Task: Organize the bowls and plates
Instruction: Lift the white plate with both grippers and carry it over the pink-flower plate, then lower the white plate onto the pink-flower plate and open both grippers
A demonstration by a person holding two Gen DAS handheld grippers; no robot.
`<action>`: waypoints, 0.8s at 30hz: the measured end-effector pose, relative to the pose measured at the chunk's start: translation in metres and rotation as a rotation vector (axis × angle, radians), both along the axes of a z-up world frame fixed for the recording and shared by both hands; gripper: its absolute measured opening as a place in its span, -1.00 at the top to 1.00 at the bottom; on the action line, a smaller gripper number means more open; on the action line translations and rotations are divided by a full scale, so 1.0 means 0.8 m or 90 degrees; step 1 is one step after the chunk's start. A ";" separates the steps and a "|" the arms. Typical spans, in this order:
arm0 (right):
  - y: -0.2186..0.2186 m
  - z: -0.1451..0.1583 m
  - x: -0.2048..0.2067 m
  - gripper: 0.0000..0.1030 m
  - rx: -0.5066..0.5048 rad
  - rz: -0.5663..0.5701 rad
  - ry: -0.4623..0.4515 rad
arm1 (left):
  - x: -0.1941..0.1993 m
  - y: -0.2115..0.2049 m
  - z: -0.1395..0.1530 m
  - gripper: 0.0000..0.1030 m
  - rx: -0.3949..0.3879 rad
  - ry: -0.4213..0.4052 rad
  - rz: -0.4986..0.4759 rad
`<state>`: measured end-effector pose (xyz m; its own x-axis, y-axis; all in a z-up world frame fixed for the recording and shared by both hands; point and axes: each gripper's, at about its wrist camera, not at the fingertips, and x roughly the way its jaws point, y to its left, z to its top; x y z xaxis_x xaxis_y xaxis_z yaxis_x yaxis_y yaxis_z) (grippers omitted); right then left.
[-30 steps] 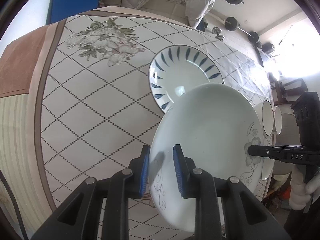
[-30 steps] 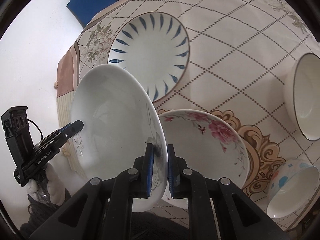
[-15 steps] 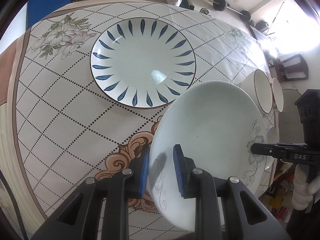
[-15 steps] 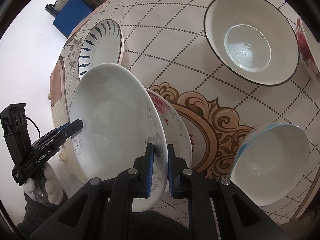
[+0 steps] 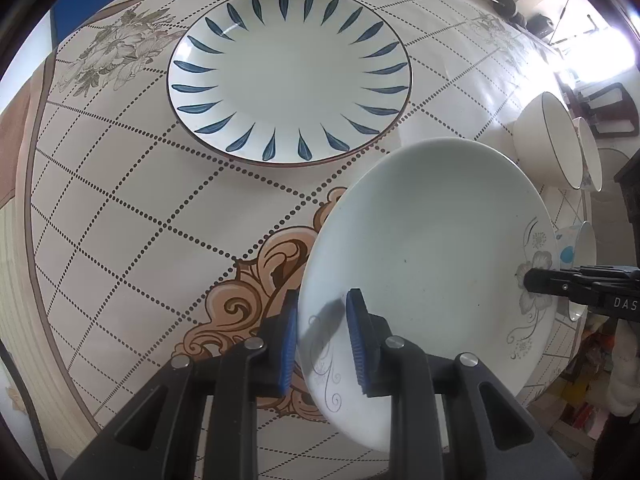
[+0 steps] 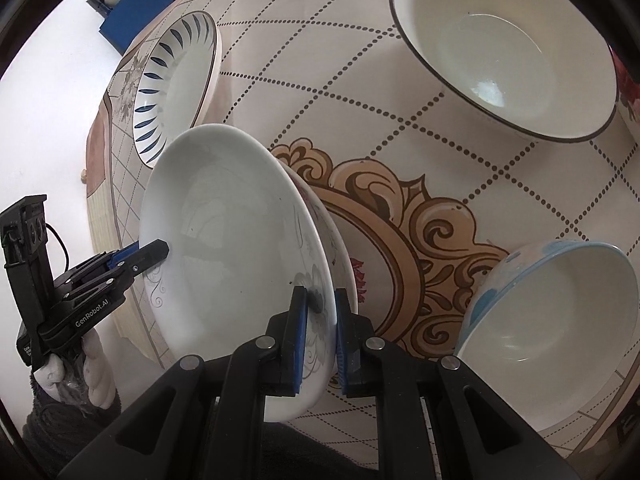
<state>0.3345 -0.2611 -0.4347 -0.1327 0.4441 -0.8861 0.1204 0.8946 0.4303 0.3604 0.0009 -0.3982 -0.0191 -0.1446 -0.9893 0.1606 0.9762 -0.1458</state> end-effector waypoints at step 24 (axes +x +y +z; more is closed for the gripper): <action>0.004 -0.014 -0.008 0.50 0.015 -0.025 0.044 | -0.037 -0.043 -0.030 0.59 0.095 0.019 -0.011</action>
